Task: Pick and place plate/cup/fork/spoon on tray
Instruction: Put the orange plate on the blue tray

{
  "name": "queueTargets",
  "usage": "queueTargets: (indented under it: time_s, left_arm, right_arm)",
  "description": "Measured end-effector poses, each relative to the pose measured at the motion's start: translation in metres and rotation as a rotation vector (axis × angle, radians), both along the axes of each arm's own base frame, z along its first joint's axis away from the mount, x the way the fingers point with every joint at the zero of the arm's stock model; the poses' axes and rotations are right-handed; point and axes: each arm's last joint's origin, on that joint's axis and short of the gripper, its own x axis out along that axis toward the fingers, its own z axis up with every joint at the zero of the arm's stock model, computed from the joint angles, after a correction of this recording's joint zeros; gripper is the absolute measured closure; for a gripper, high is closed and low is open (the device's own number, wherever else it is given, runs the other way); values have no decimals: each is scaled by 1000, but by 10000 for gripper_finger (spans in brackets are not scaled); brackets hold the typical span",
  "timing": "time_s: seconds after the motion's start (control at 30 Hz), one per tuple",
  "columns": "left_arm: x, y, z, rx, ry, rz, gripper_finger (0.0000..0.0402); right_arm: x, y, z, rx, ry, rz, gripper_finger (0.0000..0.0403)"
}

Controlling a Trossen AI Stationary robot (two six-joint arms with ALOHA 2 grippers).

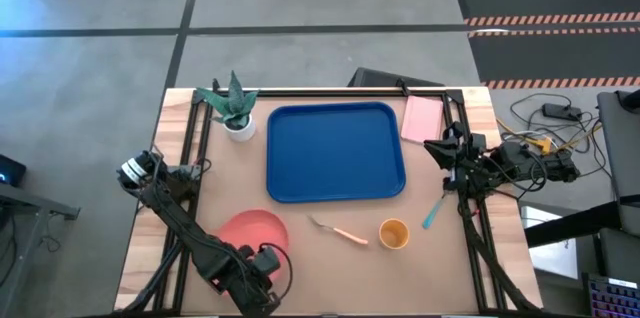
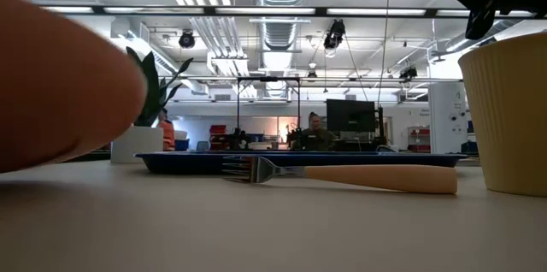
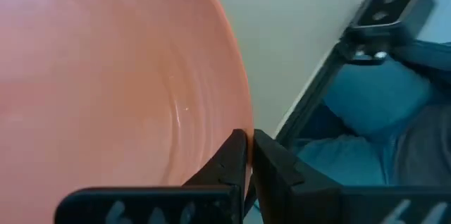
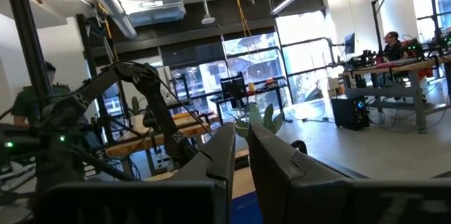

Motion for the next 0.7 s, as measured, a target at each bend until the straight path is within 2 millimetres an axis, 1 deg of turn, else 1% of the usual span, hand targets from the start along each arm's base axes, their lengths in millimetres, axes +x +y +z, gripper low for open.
queueTargets:
  time_s: [0.17,0.37,0.5,0.57,0.7]
  left_arm:
    - [4,0,26,68,-132,-29,401]
    - [5,3,54,165,-240,-81,401]
    - [6,5,70,248,-295,-122,401]
    - [7,6,76,270,-313,-124,401]
    - [8,9,75,313,-308,-140,401]
  right_arm:
    - [0,0,0,0,1,0,369]
    - [0,0,0,0,2,0,369]
    - [0,0,0,0,4,0,369]
    - [0,0,0,1,5,0,369]
    - [0,0,-1,0,8,0,369]
